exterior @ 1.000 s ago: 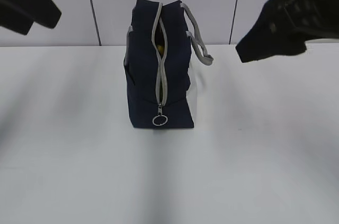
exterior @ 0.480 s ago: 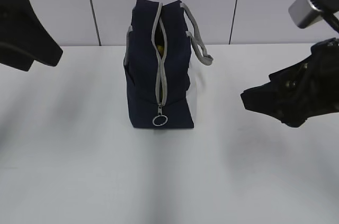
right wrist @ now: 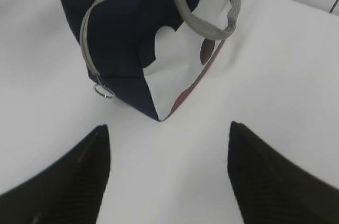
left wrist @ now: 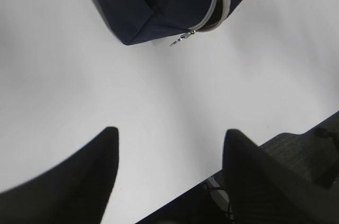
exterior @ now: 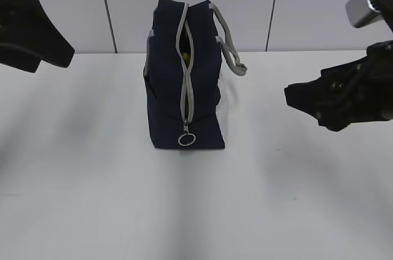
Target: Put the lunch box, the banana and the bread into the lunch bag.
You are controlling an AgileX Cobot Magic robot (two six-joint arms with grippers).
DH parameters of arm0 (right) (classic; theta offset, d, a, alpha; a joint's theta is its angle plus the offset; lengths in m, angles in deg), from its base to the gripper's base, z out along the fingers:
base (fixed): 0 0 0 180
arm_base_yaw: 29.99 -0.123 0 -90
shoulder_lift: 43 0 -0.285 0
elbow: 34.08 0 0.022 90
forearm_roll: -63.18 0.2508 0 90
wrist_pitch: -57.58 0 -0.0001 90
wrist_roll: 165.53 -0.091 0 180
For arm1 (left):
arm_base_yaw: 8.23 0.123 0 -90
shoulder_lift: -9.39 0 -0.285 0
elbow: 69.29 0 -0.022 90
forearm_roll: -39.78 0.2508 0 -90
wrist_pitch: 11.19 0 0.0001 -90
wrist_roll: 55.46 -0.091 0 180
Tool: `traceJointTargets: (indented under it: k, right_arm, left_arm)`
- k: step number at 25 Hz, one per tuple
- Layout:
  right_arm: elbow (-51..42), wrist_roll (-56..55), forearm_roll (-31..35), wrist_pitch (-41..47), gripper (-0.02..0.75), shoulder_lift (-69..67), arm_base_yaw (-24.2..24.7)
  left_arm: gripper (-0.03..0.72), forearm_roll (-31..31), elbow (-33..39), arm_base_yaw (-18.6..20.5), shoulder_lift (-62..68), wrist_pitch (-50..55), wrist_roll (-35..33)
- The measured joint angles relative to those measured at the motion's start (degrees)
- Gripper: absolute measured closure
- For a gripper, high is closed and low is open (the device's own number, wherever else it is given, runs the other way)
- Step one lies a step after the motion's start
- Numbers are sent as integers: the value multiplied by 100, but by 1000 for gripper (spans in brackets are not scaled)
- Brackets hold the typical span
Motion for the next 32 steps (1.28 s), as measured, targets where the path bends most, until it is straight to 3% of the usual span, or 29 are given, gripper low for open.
traceJointTargets:
  k: [5, 13, 16, 20, 22, 32]
  right_arm:
    - [-71, 538, 686, -936, 250, 18, -629]
    - [-644, 542, 802, -2399, 260, -45, -1660]
    - [-903, -139, 257, -3044, 260, -99, -1951]
    - [-1361, -1905, -1307, -3773, 260, -495, -2125]
    - [-1492, -2424, -1786, -4009, 260, -798, -2125]
    - [-1502, -3148, -2558, -5398, 260, -2238, -2137]
  left_arm:
    - [254, 21, 0, 0, 0, -148, 0]
    - [254, 65, 0, 0, 0, -298, 0]
    - [254, 70, 0, 0, 0, -302, 0]
    - [254, 69, 0, 0, 0, -302, 0]
    - [254, 69, 0, 0, 0, -297, 0]
    - [254, 99, 0, 0, 0, -292, 0]
